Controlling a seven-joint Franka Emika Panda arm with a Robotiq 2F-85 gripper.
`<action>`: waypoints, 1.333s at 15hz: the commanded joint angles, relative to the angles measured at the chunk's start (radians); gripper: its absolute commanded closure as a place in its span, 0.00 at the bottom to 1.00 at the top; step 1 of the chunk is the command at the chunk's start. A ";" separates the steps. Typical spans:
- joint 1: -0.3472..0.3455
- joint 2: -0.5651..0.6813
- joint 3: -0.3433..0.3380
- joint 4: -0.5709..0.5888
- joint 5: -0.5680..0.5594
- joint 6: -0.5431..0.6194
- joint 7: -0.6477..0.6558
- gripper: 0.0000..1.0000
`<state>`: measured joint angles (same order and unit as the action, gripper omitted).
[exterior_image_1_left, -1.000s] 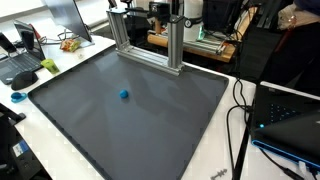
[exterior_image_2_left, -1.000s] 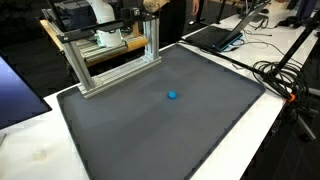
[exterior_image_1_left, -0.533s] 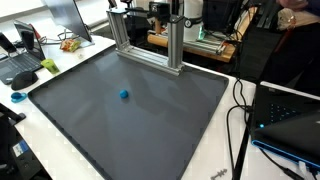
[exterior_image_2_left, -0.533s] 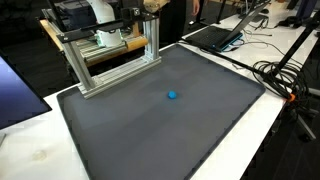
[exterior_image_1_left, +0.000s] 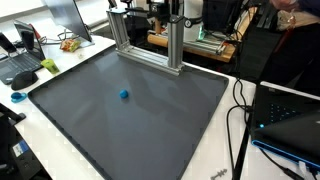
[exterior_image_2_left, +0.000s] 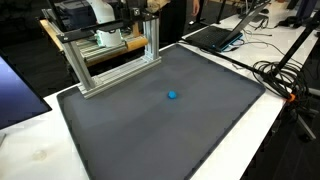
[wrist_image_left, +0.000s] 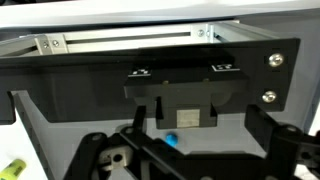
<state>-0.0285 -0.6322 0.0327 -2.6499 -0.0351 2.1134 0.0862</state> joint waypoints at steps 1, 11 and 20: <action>-0.010 0.002 -0.004 -0.023 -0.026 0.017 -0.011 0.00; -0.013 -0.004 0.002 -0.046 -0.058 0.036 -0.020 0.00; 0.006 0.013 -0.010 -0.035 -0.059 0.009 -0.084 0.00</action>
<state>-0.0309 -0.6232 0.0327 -2.6833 -0.0784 2.1252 0.0292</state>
